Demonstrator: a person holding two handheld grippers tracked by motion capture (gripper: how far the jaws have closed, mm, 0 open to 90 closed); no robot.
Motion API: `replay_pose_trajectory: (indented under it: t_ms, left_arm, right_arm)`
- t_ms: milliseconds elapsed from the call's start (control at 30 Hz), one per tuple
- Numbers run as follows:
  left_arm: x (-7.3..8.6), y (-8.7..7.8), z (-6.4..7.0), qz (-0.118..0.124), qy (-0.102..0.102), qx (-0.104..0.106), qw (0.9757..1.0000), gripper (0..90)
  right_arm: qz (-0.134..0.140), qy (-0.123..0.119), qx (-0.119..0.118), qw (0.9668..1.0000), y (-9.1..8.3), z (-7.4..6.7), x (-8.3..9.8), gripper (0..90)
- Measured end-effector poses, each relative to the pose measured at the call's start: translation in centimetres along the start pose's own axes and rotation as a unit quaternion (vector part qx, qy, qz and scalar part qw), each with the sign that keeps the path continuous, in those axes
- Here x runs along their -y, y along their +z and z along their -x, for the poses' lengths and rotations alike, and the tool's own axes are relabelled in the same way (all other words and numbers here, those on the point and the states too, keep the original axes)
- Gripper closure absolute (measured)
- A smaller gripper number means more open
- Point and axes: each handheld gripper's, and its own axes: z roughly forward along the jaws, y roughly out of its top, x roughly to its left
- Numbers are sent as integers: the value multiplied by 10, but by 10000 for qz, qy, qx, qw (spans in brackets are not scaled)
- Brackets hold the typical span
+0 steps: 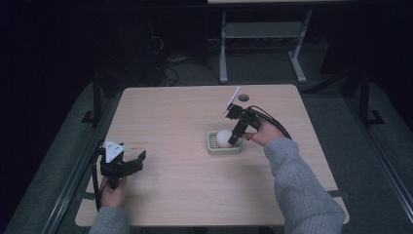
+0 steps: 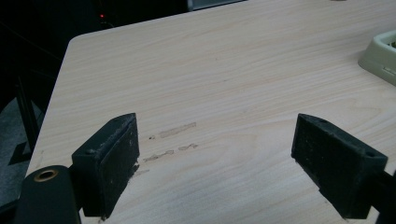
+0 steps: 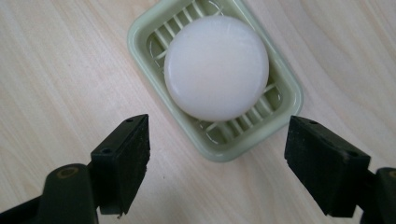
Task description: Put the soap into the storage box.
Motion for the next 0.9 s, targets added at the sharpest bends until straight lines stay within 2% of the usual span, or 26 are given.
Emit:
replay_pose_trajectory:
  t_ms: [167,367,800,900]
  left_arm:
    - [0,0,0,11,19,5,10000,148]
    - [0,0,1,10,-3,12,10000,148]
    - [0,1,2,-8,42,21,10000,148]
    - [0,1,3,-10,47,23,10000,148]
  right_arm:
    - [47,116,11,9999,-5,0,10,219]
    - [129,122,18,9998,-11,-2,23,221]
    - [194,229,42,9995,-9,-5,51,221]
    - [298,250,26,9992,-11,-7,58,224]
